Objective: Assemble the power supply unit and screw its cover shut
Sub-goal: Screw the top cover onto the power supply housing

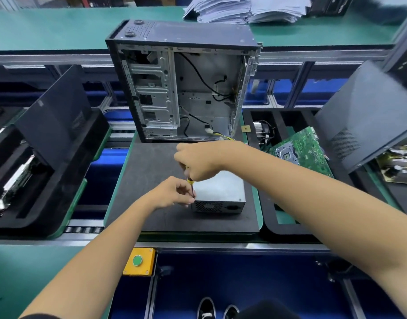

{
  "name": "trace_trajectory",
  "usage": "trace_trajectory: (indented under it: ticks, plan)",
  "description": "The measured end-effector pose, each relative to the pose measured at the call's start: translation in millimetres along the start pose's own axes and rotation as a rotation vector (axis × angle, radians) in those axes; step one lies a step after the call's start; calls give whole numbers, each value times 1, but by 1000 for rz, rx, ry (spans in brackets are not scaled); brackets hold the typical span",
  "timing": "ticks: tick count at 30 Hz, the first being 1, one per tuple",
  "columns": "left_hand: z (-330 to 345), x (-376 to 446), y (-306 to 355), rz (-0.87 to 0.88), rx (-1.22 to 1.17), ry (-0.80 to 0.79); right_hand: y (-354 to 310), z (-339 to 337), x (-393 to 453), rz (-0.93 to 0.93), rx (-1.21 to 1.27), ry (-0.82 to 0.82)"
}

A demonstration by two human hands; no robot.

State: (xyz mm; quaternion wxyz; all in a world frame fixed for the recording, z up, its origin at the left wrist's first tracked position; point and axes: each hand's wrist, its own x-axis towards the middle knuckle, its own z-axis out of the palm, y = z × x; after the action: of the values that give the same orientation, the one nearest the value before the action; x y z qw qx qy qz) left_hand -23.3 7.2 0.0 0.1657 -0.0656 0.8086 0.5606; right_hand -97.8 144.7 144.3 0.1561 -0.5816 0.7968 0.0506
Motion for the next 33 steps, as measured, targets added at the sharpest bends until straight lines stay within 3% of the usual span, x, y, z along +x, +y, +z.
trace_trajectory:
  ticks: [10,15,21,30,33]
  plan:
    - [-3,4,3,-53,-56,-80,-9,4,-2,59,-196,125]
    - [-4,4,5,-82,-72,-105,-11,4,-4,10,-83,-5]
    - [-5,5,8,-138,-95,-112,-20,4,1,29,-145,130]
    - [-3,7,-3,-136,-157,-70,-14,5,-4,31,-120,44]
    - [-4,9,-5,-125,-152,-76,-14,5,-5,70,-115,116]
